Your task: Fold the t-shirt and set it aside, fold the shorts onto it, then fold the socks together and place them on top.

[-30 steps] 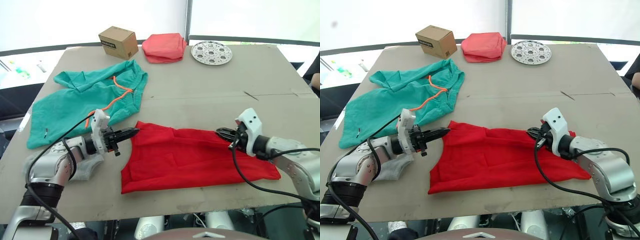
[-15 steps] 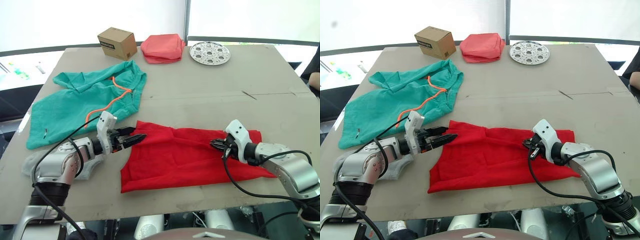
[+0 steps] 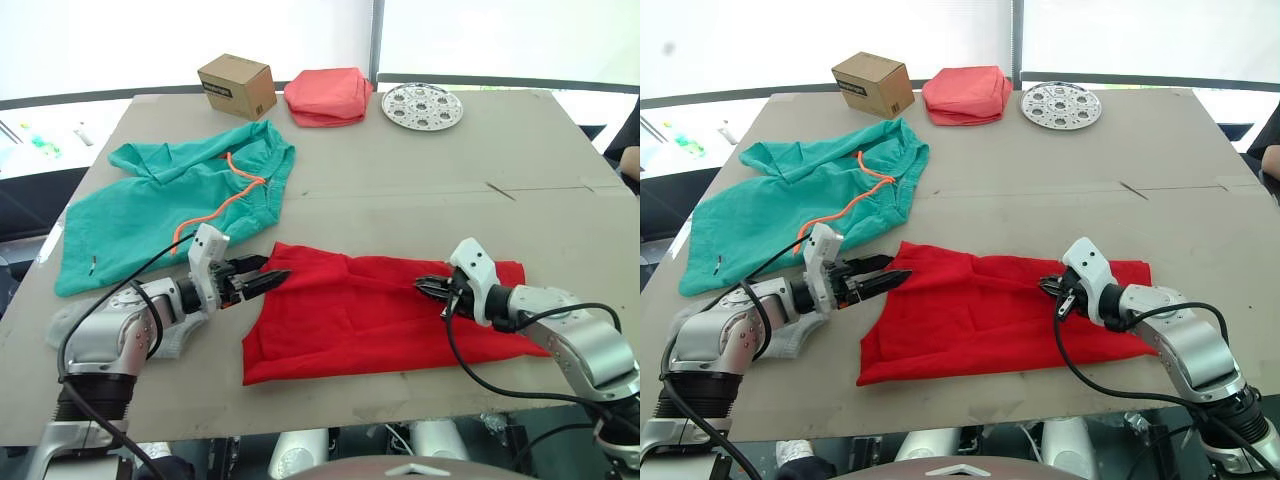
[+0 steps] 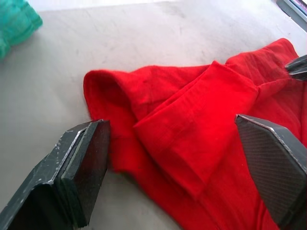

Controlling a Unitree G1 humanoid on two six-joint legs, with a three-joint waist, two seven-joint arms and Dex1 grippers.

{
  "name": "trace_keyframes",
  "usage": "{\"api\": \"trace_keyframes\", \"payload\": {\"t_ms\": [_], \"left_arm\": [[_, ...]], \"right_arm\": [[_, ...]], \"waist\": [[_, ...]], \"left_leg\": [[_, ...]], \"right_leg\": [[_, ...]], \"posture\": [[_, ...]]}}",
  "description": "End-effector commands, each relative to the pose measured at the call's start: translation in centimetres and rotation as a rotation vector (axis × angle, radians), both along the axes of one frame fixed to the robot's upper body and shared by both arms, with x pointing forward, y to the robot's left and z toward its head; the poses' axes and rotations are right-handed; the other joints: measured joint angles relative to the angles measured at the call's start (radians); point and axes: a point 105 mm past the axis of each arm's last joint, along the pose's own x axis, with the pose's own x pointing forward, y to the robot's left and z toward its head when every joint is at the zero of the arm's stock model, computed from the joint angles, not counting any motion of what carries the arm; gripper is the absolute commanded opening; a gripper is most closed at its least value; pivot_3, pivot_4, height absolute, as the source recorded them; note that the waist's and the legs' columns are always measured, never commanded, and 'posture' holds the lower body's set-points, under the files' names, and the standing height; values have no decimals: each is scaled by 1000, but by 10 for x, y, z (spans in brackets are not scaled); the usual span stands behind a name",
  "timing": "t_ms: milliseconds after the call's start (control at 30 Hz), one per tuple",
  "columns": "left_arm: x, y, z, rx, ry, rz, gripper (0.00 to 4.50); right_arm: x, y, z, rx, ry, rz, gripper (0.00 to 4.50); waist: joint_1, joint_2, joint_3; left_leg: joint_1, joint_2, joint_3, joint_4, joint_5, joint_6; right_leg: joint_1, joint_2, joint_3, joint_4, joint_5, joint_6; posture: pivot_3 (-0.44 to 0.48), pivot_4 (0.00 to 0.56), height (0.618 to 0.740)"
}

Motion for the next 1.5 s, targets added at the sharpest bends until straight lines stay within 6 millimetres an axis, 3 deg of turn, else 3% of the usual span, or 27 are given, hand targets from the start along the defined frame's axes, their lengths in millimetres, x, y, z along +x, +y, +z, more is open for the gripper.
{"api": "trace_keyframes", "payload": {"t_ms": [33, 167, 400, 567, 867, 1000, 1033, 1100, 1500], "left_arm": [[2, 0, 18, 3, -83, -4, 4447], [2, 1, 23, -8, -79, -9, 4447], [-2, -6, 9, 9, -9, -35, 4447], [-1, -6, 8, 14, -7, -31, 2326], [1, -6, 10, 10, -32, -31, 2326], [1, -5, 14, 1, -61, -25, 1301], [1, -4, 15, 2, -62, -24, 732], [1, -2, 15, 6, -71, -22, 49], [-10, 1, 34, 83, -324, -78, 49]], "right_arm": [[-6, 6, 28, 56, -133, 79, 0], [-8, 12, 40, 79, -217, 126, 0], [-21, 21, 57, 87, -353, 232, 0], [-22, 20, 59, 75, -370, 232, 0], [-23, 19, 57, 66, -366, 219, 0], [-23, 19, 54, 61, -358, 214, 0], [-23, 19, 54, 61, -358, 214, 0], [-22, 19, 54, 60, -354, 212, 0], [-20, 16, 45, 44, -322, 194, 0]], "waist": [[0, 0, 0], [0, 0, 0], [0, 0, 0], [0, 0, 0], [0, 0, 0], [0, 0, 0], [0, 0, 0], [0, 0, 0], [0, 0, 0]], "left_leg": [[0, 0, 0, 0, 0, 0], [0, 0, 0, 0, 0, 0], [0, 0, 0, 0, 0, 0], [0, 0, 0, 0, 0, 0], [0, 0, 0, 0, 0, 0], [0, 0, 0, 0, 0, -1], [0, 0, -1, 0, 0, -1], [0, 0, -1, 0, 0, -1], [0, 0, 0, 0, -1, -1]], "right_leg": [[0, 0, 0, 0, 0, 0], [0, 0, 0, 0, 0, 0], [0, 0, 0, 0, 0, 0], [0, 0, 0, 0, 0, 0], [0, 0, 0, 0, 0, 0], [0, 0, 0, 0, 0, 0], [0, 0, 0, 0, 0, 0], [0, 0, 0, 0, 0, 0], [-1, -1, 0, 0, 0, -1]], "posture": [[0, 150, 736], [0, 150, 736], [0, 150, 736], [0, 150, 736], [0, 150, 736], [0, 150, 736], [0, 150, 736], [0, 150, 736], [0, 150, 736]]}}
